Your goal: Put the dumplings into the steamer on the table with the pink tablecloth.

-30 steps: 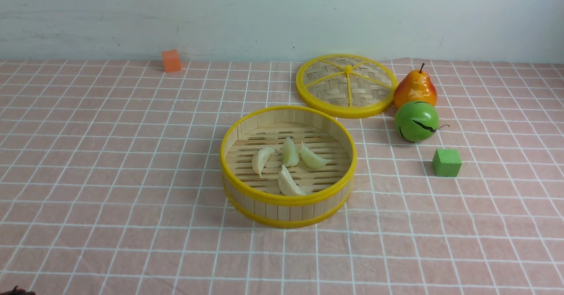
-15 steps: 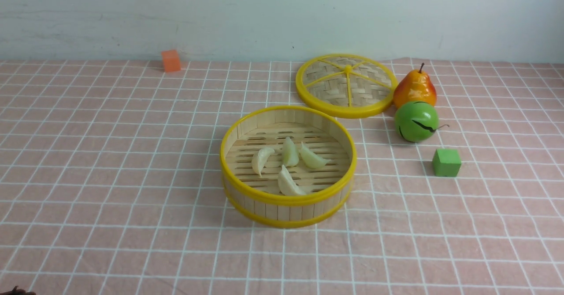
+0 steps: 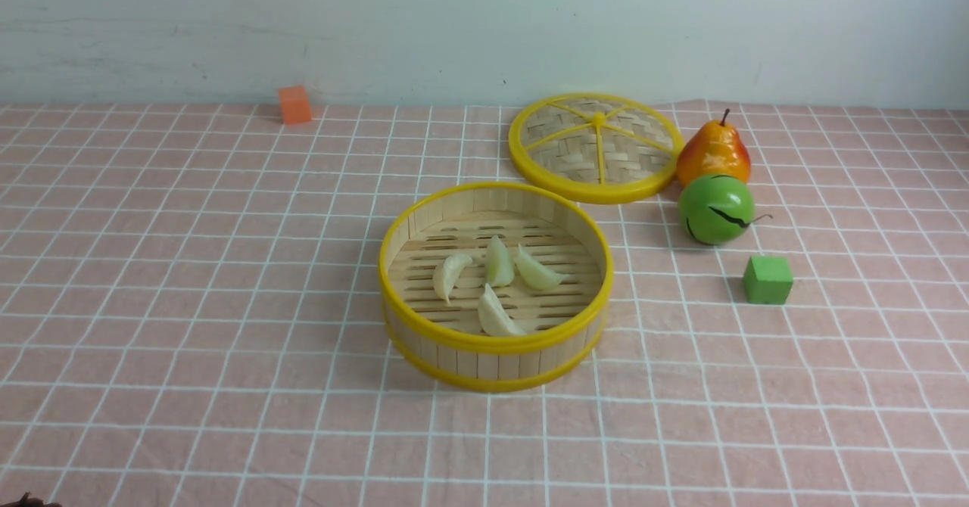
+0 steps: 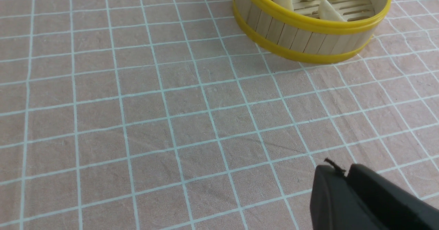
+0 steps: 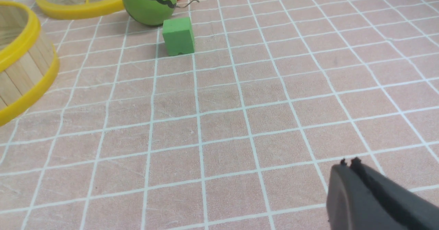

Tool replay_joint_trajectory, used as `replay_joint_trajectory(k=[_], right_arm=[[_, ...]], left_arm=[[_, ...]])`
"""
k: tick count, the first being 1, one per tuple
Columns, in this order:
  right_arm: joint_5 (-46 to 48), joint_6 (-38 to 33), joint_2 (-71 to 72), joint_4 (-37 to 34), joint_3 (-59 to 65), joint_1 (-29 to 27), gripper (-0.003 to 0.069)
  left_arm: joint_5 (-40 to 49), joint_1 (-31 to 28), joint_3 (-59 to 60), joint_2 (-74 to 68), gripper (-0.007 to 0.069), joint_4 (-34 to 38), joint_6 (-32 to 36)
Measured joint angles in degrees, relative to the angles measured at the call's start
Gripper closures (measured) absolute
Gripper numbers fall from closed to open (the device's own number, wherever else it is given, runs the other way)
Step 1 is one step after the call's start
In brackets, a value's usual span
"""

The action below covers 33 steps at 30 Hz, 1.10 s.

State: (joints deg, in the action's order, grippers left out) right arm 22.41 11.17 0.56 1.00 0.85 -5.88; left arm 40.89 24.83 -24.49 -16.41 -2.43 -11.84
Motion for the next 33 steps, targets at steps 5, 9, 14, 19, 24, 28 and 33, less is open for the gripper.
replay_joint_trajectory(k=[5,9,14,19,24,28,33], right_arm=[[0.0,0.05,0.0,-0.17,0.0,0.0,0.0679],[0.0,0.05,0.0,-0.17,0.0,0.0,0.0676],[0.0,0.12,0.0,-0.17,0.0,0.0,0.0673],[0.0,0.12,0.0,-0.17,0.0,0.0,0.0669],[0.05,0.16,0.0,-0.17,0.0,0.0,0.0664],[0.05,0.16,0.0,-0.17,0.0,0.0,0.0661],[0.05,0.39,0.0,-0.19,0.0,0.0,0.0658]], left_arm=[[0.0,0.0,0.0,0.0,0.0566,0.0,0.0],[0.04,0.0,0.0,0.0,0.0559,0.0,0.0],[0.04,0.0,0.0,0.0,0.0552,0.0,0.0],[0.04,0.0,0.0,0.0,0.0552,0.0,0.0],[0.04,0.0,0.0,0.0,0.0551,0.0,0.0],[-0.02,0.0,0.13,0.0,0.0551,-0.17,0.0],[-2.88,-1.78,1.95,2.19,0.055,2.43,0.0]])
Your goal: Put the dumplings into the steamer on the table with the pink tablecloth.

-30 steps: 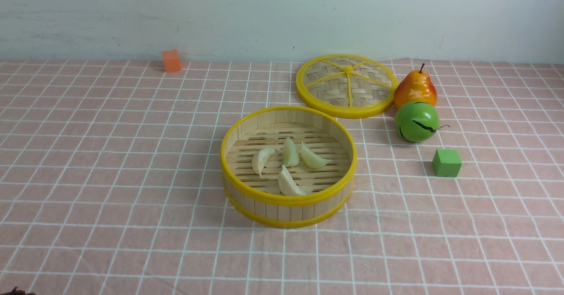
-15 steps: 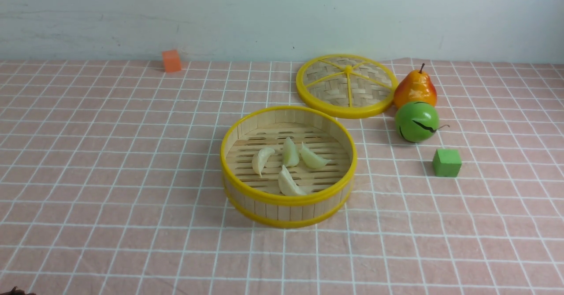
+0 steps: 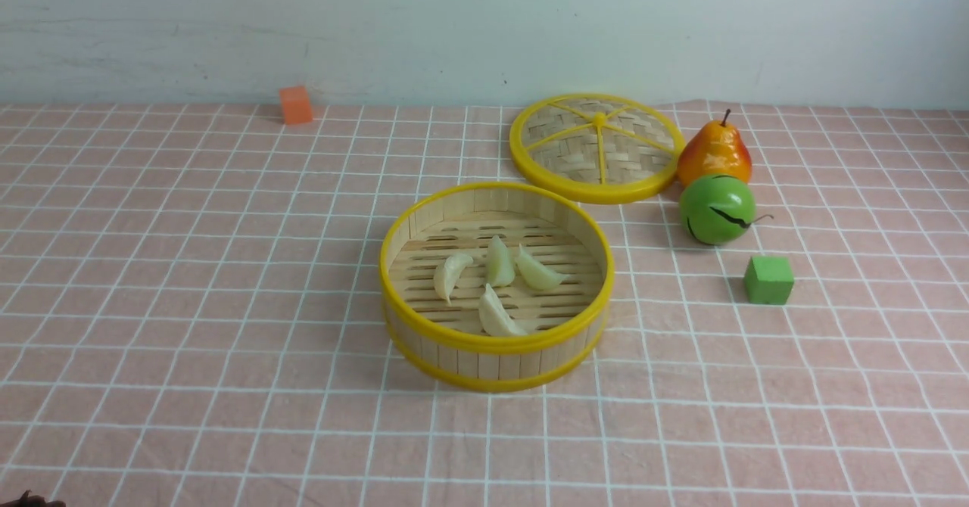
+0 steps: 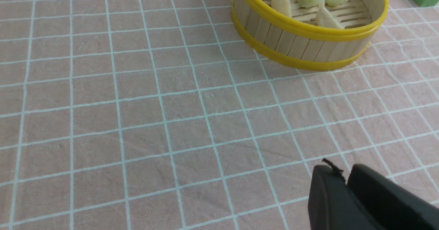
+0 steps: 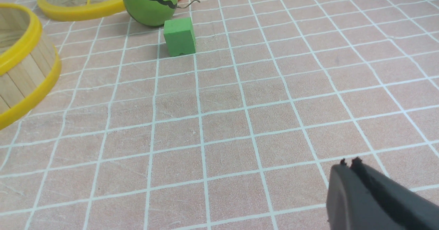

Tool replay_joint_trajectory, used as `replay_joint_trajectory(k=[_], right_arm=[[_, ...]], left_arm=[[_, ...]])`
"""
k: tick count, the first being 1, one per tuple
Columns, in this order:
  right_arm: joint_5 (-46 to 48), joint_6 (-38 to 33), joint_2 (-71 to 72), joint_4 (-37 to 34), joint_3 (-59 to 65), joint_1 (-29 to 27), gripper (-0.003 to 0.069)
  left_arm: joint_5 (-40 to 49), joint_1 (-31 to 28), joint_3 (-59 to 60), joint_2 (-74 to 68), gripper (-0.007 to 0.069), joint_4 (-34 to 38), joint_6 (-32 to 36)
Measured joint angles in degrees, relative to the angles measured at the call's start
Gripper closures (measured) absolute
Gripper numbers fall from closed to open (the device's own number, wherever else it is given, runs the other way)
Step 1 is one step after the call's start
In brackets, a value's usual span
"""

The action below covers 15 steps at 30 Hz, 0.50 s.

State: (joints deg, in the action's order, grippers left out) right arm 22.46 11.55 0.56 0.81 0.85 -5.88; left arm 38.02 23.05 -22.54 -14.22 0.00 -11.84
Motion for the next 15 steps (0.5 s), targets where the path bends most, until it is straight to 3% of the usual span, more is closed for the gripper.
replay_joint_trajectory(k=[8,11,15], right_arm=[[0.0,0.1,0.0,-0.05,0.0,0.0,0.0651],[0.0,0.1,0.0,-0.05,0.0,0.0,0.065],[0.0,0.1,0.01,-0.05,0.0,0.0,0.0645]], left_arm=[[-21.9,-13.51,13.9,10.85,0.0638,1.09,0.0],[-24.44,-17.07,17.88,13.65,0.0638,1.09,-0.3],[-25.29,-21.85,22.85,14.8,0.0638,0.59,-5.53]])
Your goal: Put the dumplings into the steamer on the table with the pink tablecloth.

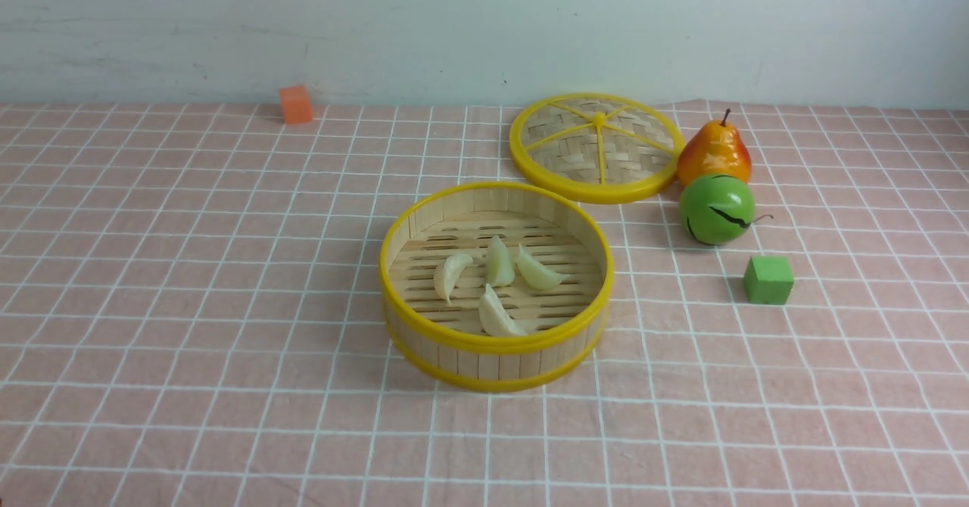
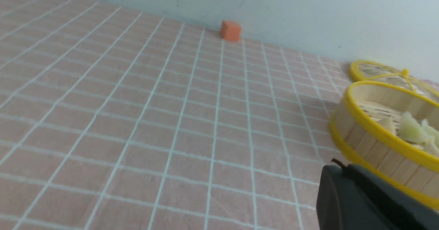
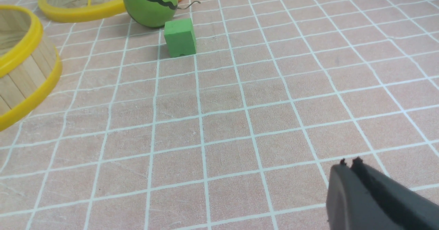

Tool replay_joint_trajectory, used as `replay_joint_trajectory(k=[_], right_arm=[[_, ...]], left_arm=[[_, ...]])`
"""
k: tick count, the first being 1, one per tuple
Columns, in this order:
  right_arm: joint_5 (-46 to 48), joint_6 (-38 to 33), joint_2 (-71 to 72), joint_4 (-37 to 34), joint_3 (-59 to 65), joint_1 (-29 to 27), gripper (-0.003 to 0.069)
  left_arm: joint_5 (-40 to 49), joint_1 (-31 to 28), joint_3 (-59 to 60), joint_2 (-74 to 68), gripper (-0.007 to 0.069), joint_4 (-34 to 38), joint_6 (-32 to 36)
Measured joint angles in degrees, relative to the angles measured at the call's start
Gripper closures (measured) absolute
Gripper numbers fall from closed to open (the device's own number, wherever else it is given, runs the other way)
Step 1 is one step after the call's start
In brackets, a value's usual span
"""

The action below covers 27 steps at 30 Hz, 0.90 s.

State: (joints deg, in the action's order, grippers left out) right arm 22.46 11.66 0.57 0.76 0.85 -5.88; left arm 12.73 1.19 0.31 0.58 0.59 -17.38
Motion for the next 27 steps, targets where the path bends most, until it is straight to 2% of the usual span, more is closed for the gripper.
replay_joint_trajectory(k=[5,10,27], right_arm=[[0.05,0.0,0.0,0.0,0.0,0.0,0.0641],[0.05,0.0,0.0,0.0,0.0,0.04,0.0631],[0.05,0.0,0.0,0.0,0.0,0.04,0.0614]], left_arm=[[1.58,-1.31,1.32,0.0,0.0638,-3.76,-3.74],[7.82,-1.38,1.34,0.0,0.0638,-4.24,-1.55],[8.63,-1.38,1.34,0.0,0.0638,-3.63,-0.74]])
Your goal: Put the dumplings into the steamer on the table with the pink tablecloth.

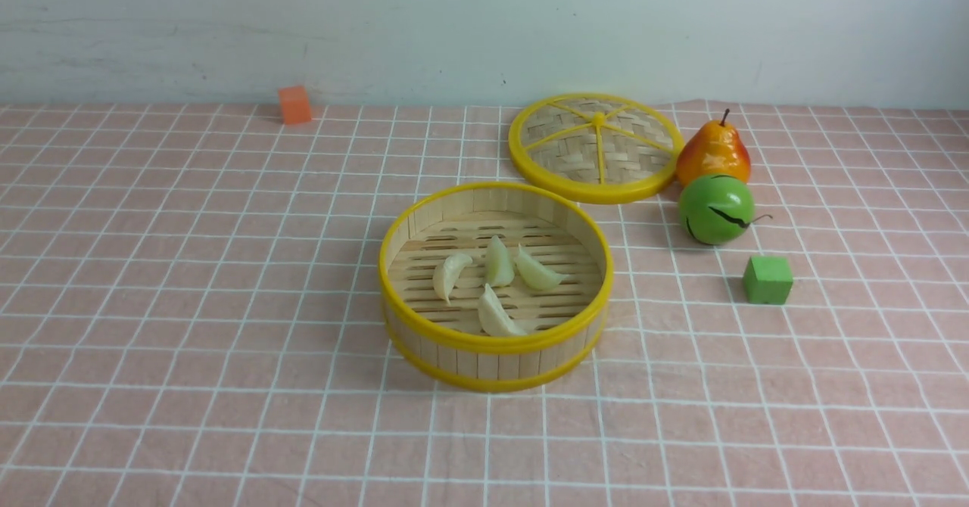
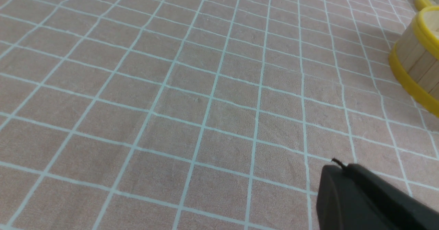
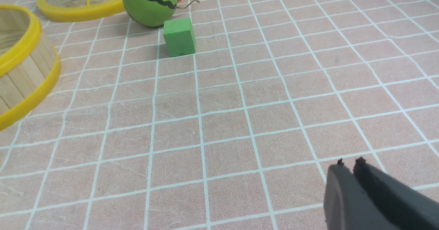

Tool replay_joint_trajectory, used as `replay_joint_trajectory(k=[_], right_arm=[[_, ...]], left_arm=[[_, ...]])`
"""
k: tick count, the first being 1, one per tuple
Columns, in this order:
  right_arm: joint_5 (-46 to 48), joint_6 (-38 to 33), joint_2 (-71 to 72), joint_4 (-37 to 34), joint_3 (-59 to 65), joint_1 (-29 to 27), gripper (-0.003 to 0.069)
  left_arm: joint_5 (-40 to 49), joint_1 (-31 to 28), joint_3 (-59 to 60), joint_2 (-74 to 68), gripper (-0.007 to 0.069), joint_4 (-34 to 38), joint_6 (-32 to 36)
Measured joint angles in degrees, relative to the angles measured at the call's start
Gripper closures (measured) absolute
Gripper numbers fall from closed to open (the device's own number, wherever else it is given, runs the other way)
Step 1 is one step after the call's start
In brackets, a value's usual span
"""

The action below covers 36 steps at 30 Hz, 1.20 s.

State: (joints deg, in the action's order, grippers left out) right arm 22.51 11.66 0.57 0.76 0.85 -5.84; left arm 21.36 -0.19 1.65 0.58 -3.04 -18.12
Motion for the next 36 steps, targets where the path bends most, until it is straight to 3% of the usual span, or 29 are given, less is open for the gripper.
replay_joint_trajectory(k=[36], right_arm=[[0.0,0.0,0.0,0.0,0.0,0.0,0.0578]], left_arm=[[-0.05,0.0,0.0,0.0,0.0629,0.06,0.0]])
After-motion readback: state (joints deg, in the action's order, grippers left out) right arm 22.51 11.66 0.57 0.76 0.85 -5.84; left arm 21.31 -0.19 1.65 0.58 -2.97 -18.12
